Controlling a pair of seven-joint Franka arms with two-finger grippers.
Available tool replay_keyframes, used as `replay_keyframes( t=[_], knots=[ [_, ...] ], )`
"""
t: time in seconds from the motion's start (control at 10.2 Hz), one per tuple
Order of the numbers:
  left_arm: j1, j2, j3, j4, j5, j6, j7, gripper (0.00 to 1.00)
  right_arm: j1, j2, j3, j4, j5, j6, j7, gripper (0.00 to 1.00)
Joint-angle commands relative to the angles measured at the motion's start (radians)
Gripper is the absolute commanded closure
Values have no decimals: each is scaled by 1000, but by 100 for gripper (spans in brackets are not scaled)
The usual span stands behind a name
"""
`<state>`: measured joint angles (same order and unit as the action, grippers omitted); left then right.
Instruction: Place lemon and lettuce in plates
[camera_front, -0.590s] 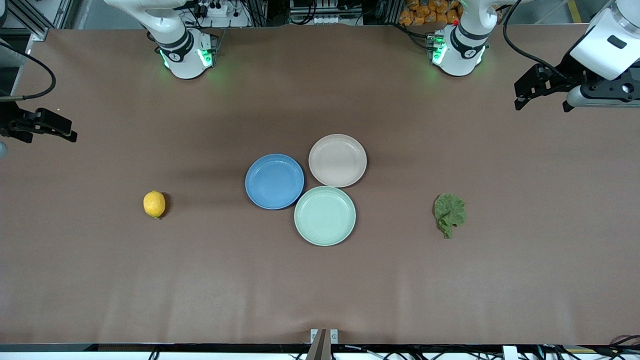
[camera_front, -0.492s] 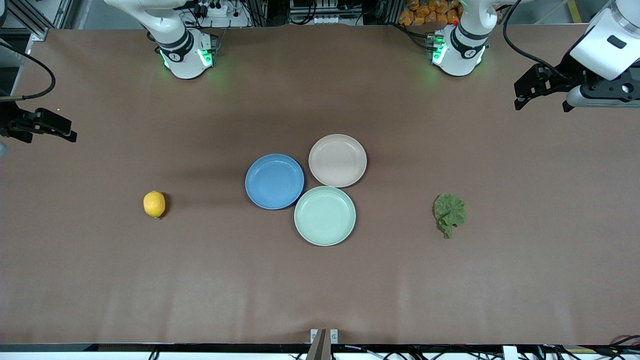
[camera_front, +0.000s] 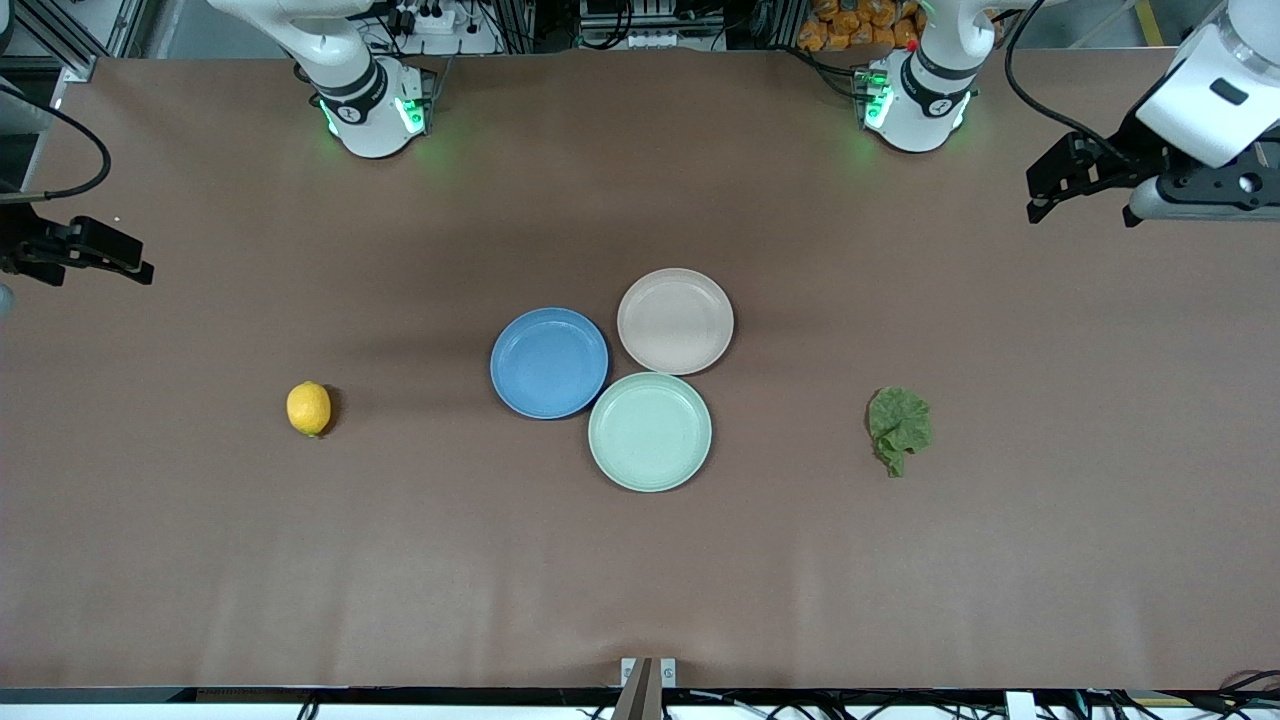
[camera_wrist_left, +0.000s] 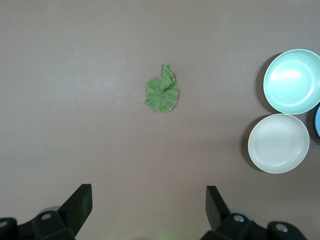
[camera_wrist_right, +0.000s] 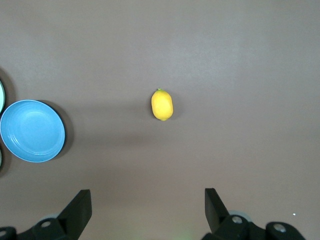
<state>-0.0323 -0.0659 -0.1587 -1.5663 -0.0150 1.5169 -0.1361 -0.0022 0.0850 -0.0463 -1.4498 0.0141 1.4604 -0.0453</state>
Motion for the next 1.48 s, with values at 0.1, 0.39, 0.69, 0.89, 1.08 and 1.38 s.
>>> replay_keyframes(
  t=[0.1,0.39,0.69,0.89,1.08,1.38],
  knots=[
    [-3,38,4,15,-17,-5,20,0,-16,-16,13,-15,0,6,5,0],
    [-1,92,4,11,-16,35,13,0,-18,-14,13,-15,0,5,5,0],
    [2,159,4,9,-14,106,13,0,-25,-13,13,-15,1,3,5,0],
    [-4,216,4,11,-5,156,12,0,-25,-11,13,-17,1,5,5,0],
    [-6,271,4,14,-6,192,12,0,-25,-8,13,-18,0,5,5,0],
    [-9,331,4,29,18,212,30,0,-24,21,13,-23,1,24,5,0]
  ],
)
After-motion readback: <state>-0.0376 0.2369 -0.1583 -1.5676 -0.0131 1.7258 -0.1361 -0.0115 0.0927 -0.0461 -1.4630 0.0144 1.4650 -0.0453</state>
